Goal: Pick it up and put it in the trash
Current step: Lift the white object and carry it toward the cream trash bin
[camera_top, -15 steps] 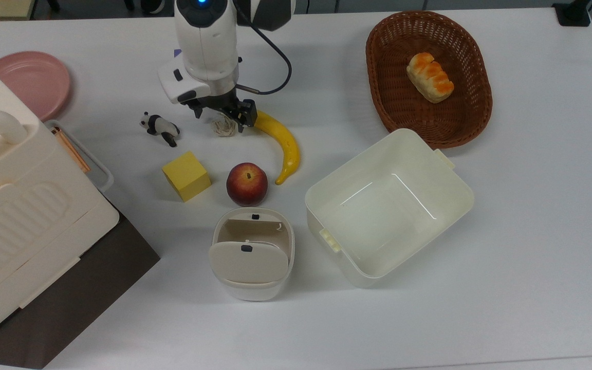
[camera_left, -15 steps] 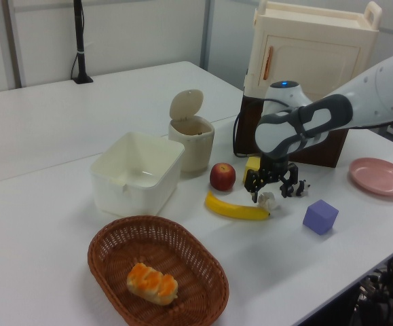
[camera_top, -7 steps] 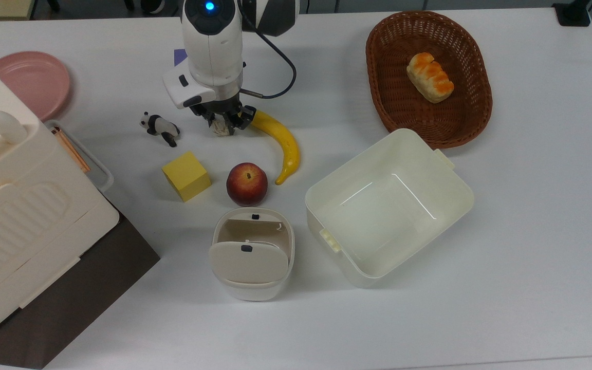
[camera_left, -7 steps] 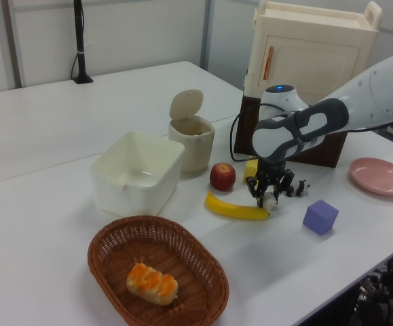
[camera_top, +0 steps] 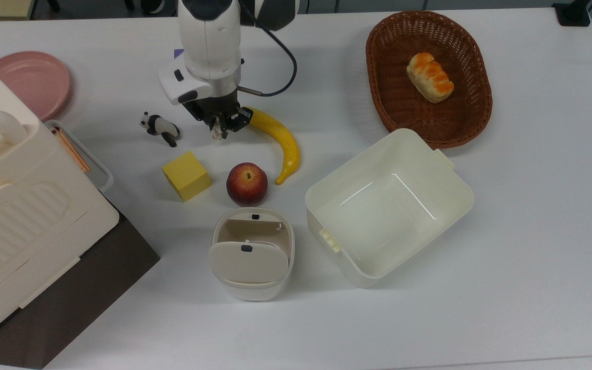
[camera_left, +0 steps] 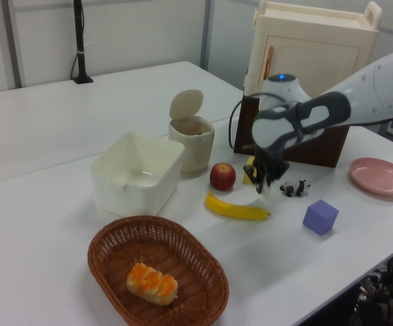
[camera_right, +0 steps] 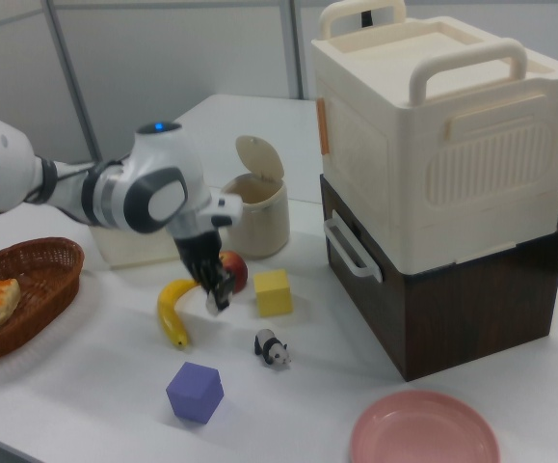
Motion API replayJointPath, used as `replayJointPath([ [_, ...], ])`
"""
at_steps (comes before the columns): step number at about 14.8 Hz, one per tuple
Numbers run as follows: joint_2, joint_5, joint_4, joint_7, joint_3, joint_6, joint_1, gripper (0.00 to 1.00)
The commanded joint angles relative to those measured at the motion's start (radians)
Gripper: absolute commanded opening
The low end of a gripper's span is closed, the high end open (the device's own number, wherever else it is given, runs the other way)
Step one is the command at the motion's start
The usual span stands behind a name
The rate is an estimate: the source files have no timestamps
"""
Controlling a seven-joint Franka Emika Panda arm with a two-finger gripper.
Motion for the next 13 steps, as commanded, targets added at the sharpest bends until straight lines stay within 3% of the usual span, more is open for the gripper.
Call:
replayJointPath([
  [1, -0.095, -0.008, 0.071, 0.064, -0.001, -0.051, 0.012, 0.20],
  [7, -0.053, 0.000, 0.263, 0.154, 0.031, -0.063, 0.009, 0.21],
  [13, 0.036, -0.003, 0.400, 0.156, 0.056, -0.057, 0.007, 0.21],
])
